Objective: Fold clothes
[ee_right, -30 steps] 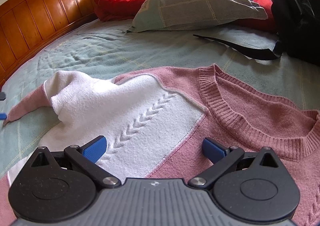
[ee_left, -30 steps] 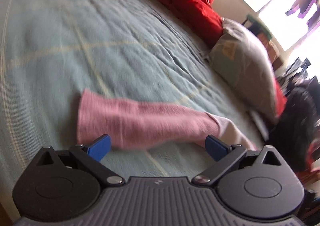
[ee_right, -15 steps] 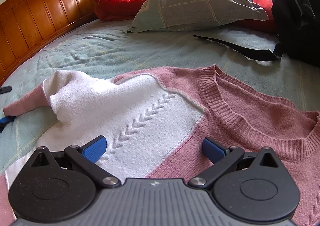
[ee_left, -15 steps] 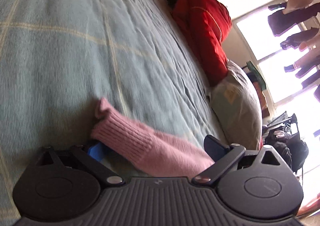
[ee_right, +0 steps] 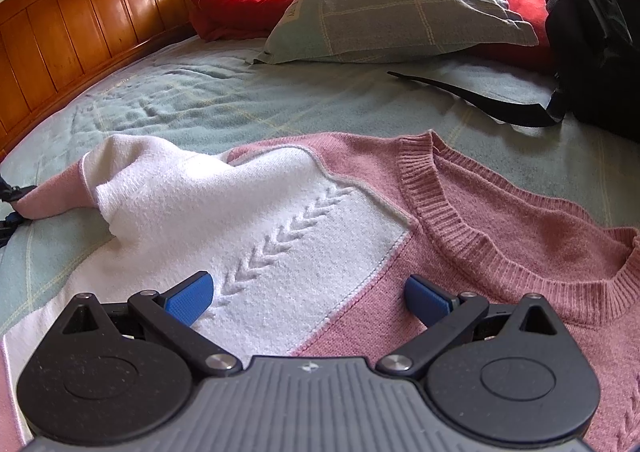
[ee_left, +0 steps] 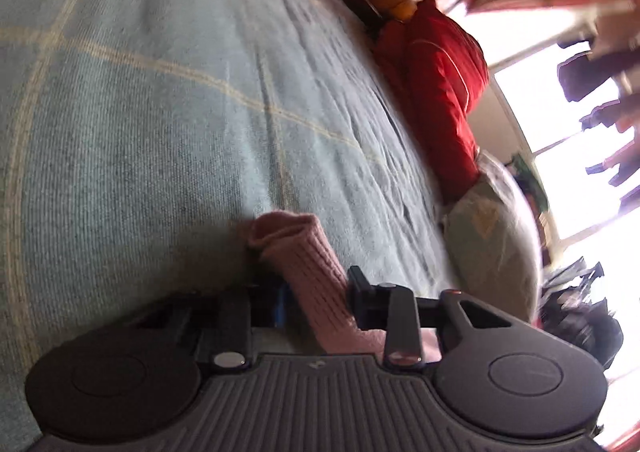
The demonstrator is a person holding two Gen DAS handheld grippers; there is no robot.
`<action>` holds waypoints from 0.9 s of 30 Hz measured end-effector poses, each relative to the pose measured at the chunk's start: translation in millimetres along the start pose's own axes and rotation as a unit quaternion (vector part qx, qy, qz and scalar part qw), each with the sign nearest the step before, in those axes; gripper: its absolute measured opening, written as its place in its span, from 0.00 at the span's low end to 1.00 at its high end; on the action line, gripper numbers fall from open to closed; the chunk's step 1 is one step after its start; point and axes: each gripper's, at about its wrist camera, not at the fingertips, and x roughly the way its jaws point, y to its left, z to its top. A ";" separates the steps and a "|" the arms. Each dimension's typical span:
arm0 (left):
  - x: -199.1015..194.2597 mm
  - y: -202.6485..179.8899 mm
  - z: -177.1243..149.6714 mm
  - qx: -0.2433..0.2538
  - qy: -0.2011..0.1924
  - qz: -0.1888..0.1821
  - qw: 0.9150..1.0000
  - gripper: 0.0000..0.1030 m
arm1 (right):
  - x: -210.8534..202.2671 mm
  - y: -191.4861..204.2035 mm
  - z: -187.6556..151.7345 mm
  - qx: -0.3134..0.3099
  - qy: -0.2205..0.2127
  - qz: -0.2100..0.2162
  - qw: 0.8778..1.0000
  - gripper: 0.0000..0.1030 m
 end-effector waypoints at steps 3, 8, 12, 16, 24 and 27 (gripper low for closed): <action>-0.2 -16.6 0.4 0.037 -0.006 0.030 0.999 0.21 | 0.5 0.3 -0.1 -0.001 0.000 0.000 1.000 1.00; -0.6 -53.1 17.7 0.104 -0.020 0.038 0.994 0.19 | -0.8 -1.9 0.4 0.007 -0.003 0.005 1.000 1.00; -0.4 -90.4 36.4 0.154 -0.041 0.032 0.987 0.18 | -3.5 -5.1 1.2 0.021 -0.009 0.011 1.000 1.00; 0.1 -121.3 56.5 0.183 -0.063 0.021 0.981 0.17 | -7.3 -9.1 2.3 0.037 -0.019 0.020 0.999 1.00; 10.5 -176.1 98.9 0.220 -0.111 0.008 0.969 0.16 | -17.1 -20.4 4.9 0.073 -0.057 0.044 0.995 1.00; 14.0 -191.6 113.9 0.224 -0.128 -0.003 0.966 0.16 | -16.6 -23.3 4.3 0.080 -0.058 0.043 0.994 1.00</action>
